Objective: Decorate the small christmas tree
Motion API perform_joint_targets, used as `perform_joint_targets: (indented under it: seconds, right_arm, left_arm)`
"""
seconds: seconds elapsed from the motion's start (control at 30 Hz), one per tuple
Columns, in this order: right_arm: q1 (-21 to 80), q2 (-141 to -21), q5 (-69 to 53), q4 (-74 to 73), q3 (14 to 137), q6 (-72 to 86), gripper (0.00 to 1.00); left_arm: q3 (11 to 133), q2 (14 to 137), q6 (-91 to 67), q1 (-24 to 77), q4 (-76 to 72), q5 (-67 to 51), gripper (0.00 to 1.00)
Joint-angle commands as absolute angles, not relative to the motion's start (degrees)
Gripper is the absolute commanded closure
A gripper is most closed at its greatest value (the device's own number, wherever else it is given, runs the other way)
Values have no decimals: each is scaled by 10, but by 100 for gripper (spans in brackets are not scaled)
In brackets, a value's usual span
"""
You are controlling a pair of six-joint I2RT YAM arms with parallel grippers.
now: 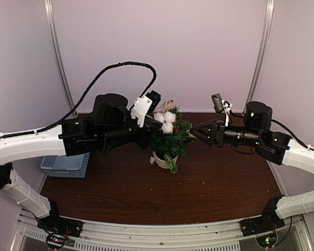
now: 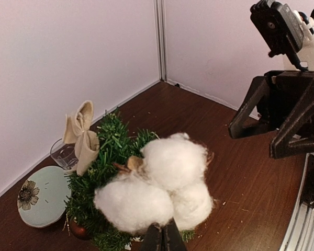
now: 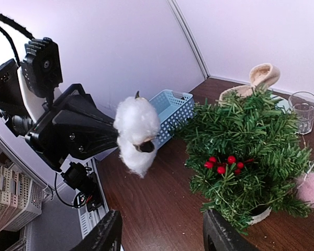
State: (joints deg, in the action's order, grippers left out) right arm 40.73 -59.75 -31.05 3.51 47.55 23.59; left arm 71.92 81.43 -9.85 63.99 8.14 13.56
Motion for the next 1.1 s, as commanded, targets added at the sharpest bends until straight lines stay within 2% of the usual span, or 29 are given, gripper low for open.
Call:
perform_joint_targets:
  seconds: [0.0, 0.57, 0.73, 1.07]
  right_arm:
    - [437, -615, -266, 35, 505, 218, 46]
    - [470, -647, -236, 65, 537, 204, 54]
    - [471, -647, -227, 59, 540, 199, 62]
    - [471, -647, -206, 48, 544, 191, 89]
  left_arm:
    - [742, 827, -111, 652, 26, 159, 100]
    - [756, 860, -113, 667, 10, 134, 100]
    - [757, 860, -109, 668, 10, 126, 100]
    - [754, 859, -107, 670, 8, 118, 100]
